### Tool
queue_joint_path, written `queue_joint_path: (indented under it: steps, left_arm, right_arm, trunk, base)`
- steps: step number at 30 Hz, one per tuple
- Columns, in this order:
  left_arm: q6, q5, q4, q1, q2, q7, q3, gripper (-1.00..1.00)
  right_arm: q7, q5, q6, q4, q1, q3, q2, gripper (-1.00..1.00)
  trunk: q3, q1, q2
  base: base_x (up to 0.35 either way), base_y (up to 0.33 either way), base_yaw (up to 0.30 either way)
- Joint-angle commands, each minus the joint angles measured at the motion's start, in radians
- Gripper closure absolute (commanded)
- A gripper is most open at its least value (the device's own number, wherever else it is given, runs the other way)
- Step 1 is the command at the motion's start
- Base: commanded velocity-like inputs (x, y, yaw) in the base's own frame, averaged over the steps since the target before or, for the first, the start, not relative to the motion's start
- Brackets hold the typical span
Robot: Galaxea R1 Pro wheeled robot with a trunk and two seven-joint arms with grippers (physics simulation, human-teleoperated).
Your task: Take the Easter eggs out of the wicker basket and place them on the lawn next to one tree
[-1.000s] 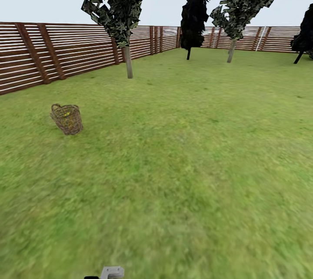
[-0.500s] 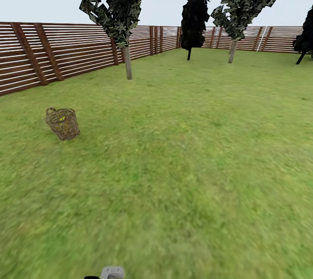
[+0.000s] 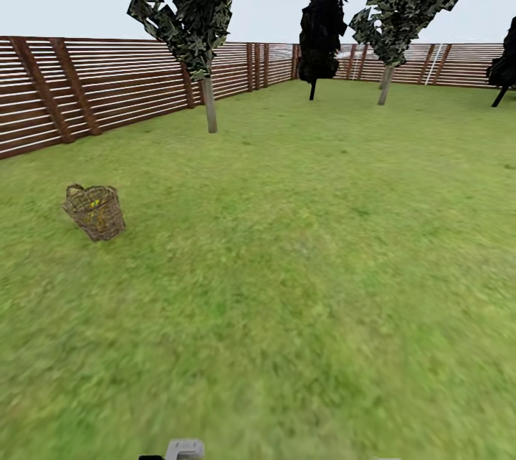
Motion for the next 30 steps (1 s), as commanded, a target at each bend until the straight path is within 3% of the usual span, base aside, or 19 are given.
queue_joint_path:
  steps: [1, 15, 30]
  left_arm:
    - [0.006, 0.001, -0.002, 0.0, 0.0, -0.002, 0.001, -1.0]
    - [0.005, 0.001, -0.002, 0.0, 0.009, -0.001, 0.003, -1.0]
    - [0.005, 0.001, -0.002, 0.0, 0.0, -0.001, 0.001, -1.0]
  right_arm:
    - [-0.002, 0.002, 0.005, -0.002, 0.0, -0.005, 0.001, -1.0]
    - [-0.002, 0.004, 0.004, 0.0, 0.0, -0.003, 0.003, -1.0]
    - [-0.002, 0.004, 0.002, 0.002, 0.0, -0.003, 0.004, -1.0]
  trunk:
    - [-0.001, 0.001, 0.0]
    - [-0.001, 0.001, 0.0]
    - [-0.001, 0.001, 0.0]
  base:
    - [0.326, 0.0, 0.0]
    - [0.326, 0.0, 0.0]
    - [0.326, 0.0, 0.0]
